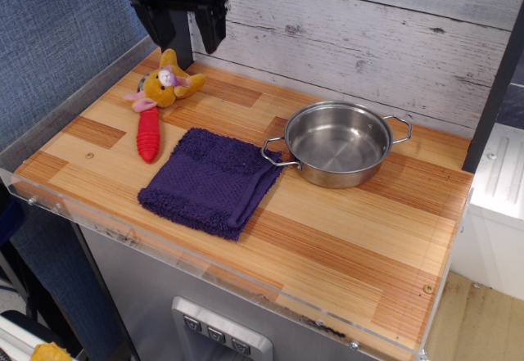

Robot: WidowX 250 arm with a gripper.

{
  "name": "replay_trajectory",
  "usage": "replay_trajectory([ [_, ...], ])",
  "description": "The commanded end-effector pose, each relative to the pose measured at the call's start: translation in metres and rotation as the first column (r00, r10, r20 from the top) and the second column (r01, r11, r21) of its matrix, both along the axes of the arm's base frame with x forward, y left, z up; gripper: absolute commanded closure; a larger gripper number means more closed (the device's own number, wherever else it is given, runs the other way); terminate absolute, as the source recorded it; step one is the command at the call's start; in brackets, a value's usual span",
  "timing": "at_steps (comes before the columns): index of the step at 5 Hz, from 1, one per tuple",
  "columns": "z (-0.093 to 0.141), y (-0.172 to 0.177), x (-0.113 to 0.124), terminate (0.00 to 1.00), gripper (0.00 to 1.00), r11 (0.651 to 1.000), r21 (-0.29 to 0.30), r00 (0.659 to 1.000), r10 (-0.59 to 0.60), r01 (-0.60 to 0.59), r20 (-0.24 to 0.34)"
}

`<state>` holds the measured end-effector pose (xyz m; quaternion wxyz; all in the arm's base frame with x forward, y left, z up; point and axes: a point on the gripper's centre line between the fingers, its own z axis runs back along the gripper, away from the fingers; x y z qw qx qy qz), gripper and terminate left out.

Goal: Pick up the the orange animal and place it on the right of the purple cloth

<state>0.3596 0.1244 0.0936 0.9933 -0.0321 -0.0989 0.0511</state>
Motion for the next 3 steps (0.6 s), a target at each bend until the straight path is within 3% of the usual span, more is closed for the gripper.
replay_trajectory([
  [1, -0.014, 0.018, -0.004, 0.0, 0.0, 0.998, 0.063, 0.999, 0.009, -0.011, 0.037],
  [3, -0.039, 0.057, -0.01, 0.0, 0.0, 0.991, 0.097, 0.996, 0.092, -0.093, 0.009],
])
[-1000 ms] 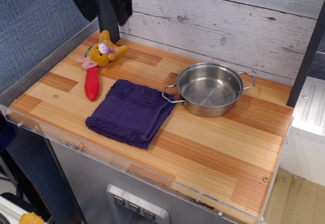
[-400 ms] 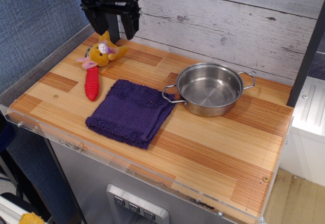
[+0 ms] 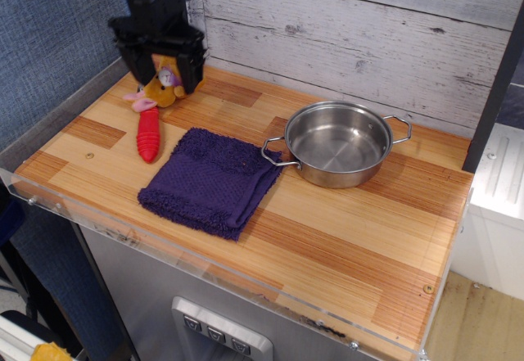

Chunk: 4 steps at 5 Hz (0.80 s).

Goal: Pick up the the orange animal and place it on the right of the purple cloth

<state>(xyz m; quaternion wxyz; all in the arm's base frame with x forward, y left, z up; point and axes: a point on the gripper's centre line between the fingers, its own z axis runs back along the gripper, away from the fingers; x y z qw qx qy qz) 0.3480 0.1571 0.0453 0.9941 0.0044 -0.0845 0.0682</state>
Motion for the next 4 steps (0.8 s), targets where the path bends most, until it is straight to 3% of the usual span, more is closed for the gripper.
replay_trajectory([
  [1, 0.006, 0.041, 0.003, 0.0, 0.0, 0.995, 0.039, 0.995, 0.089, -0.091, 0.045],
  [2, 0.002, 0.041, 0.005, 0.0, 0.0, 0.995, 0.034, 0.995, 0.087, -0.089, 0.04],
  [3, -0.001, 0.031, 0.003, 0.0, 1.0, 0.997, 0.034, 0.997, 0.066, -0.067, 0.044],
  [4, -0.003, 0.027, -0.001, 0.0, 1.0, 0.998, 0.041, 0.998, 0.054, -0.055, 0.041],
])
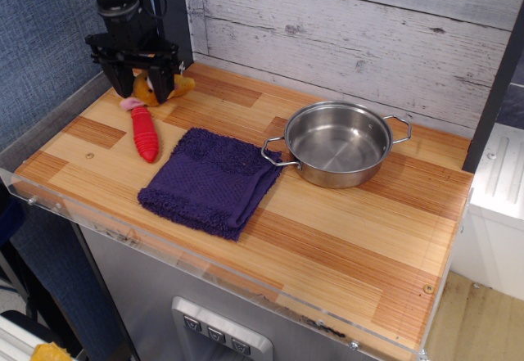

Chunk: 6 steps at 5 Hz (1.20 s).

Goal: Pick up the the orange animal and place it on the right of the purple cloth

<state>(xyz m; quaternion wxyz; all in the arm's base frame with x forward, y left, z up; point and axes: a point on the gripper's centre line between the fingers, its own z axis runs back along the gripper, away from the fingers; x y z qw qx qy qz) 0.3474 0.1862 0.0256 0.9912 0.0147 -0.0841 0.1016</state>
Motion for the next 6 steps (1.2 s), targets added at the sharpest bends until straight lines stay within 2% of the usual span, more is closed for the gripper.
replay_trajectory([
  [1, 0.017, -0.003, -0.004, 0.0, 1.0, 0.999, 0.037, 0.999, -0.019, 0.018, 0.042],
  [2, 0.02, -0.004, -0.006, 0.0, 1.0, 0.999, 0.032, 0.999, -0.02, 0.019, 0.049],
  [3, 0.032, -0.006, -0.005, 0.0, 1.0, 0.999, 0.032, 0.997, -0.027, 0.025, 0.068],
  [4, 0.056, -0.014, -0.002, 0.0, 1.0, 0.999, 0.013, 0.994, -0.039, 0.038, 0.106],
  [5, 0.083, -0.028, -0.004, 0.0, 1.0, 0.998, -0.002, 0.984, -0.059, 0.06, 0.17],
  [6, 0.107, -0.048, -0.014, 0.0, 1.0, 0.994, 0.007, 0.973, -0.112, 0.113, 0.199],
])
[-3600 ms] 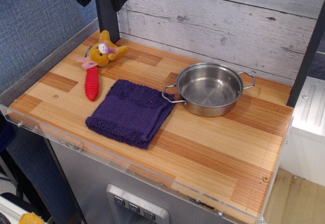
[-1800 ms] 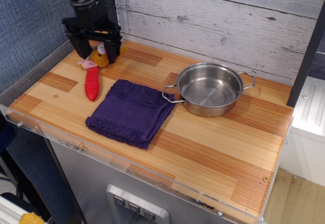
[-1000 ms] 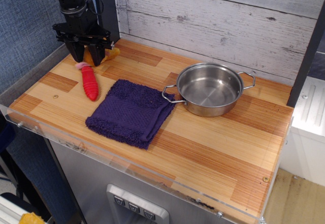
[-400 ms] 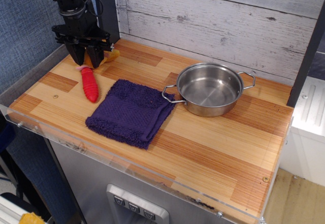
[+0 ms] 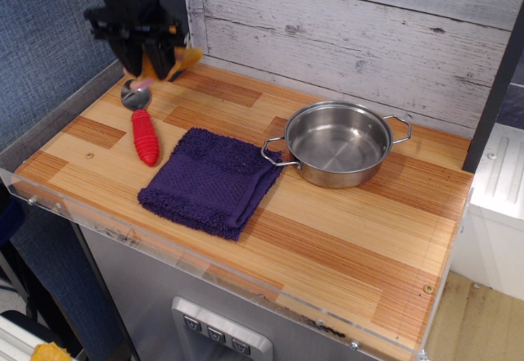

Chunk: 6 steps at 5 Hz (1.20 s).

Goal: Pick up the the orange animal and place it on the right of the purple cloth

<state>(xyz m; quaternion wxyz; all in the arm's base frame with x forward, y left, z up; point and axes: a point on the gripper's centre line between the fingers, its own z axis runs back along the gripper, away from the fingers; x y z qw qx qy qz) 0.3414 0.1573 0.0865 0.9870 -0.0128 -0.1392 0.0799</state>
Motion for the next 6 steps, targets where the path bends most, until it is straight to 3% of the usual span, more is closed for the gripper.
replay_trajectory([
  [1, 0.053, -0.043, -0.025, 0.0, 1.0, 0.989, 0.039, 0.985, -0.147, 0.145, 0.088],
  [2, 0.053, -0.069, -0.045, 0.0, 1.0, 0.97, 0.042, 0.967, -0.243, 0.241, 0.076],
  [4, 0.042, -0.129, -0.078, 0.0, 1.0, 0.9, 0.061, 0.899, -0.435, 0.432, 0.052],
  [6, 0.001, -0.168, -0.096, 0.0, 1.0, 0.849, 0.069, 0.852, -0.524, 0.524, -0.018],
])
